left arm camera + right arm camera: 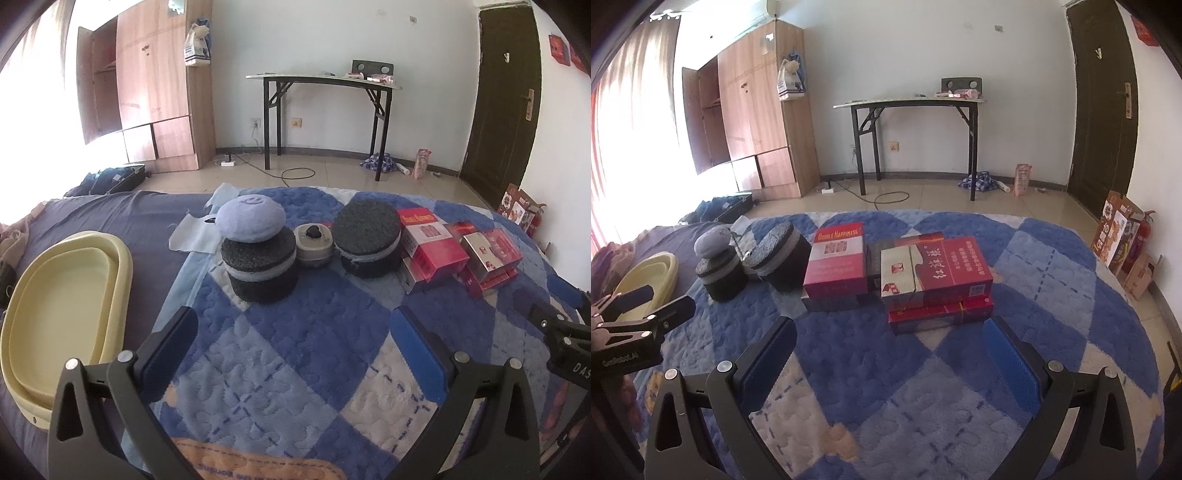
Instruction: Organize rigid objects
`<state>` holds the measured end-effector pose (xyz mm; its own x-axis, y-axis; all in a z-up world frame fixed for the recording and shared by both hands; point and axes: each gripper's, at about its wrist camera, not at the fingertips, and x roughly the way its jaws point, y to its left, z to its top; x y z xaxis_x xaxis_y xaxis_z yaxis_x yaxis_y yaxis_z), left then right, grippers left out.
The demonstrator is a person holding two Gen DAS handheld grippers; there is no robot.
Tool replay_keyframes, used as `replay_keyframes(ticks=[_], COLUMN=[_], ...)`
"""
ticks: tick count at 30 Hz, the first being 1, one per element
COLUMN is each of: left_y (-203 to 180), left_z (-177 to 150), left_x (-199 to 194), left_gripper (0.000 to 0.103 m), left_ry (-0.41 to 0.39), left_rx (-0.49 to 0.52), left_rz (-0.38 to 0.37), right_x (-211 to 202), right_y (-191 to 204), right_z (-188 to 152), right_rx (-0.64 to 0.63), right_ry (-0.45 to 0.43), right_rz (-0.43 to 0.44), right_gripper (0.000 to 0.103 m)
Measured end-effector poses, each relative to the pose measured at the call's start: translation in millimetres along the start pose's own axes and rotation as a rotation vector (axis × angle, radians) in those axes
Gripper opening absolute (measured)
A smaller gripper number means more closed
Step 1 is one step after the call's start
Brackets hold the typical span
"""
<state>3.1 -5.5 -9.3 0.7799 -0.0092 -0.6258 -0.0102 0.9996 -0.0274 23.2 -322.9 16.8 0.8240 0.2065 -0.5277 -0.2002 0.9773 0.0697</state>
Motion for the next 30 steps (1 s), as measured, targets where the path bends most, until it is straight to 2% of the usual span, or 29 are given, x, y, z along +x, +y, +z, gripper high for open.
replay_keyframes(ticks=[22,30], left_y=[4.1,7.6], left_z=[1.1,3.2], left_x=[1.3,1.3], left_gripper=[0.103,0.103], left_ry=[0.024,0.019], left_rx=[-0.002,-0.01], left_rz=[-0.011,0.013], right_x=[-1.7,1.0], right_y=[-4.3,-6.5], right_z=[3.2,1.9], right_rx=[0.022,0.025], right_ry=[0.015,0.017], right_rz=[-0.009,-0.018], right_gripper=[0.103,0.103])
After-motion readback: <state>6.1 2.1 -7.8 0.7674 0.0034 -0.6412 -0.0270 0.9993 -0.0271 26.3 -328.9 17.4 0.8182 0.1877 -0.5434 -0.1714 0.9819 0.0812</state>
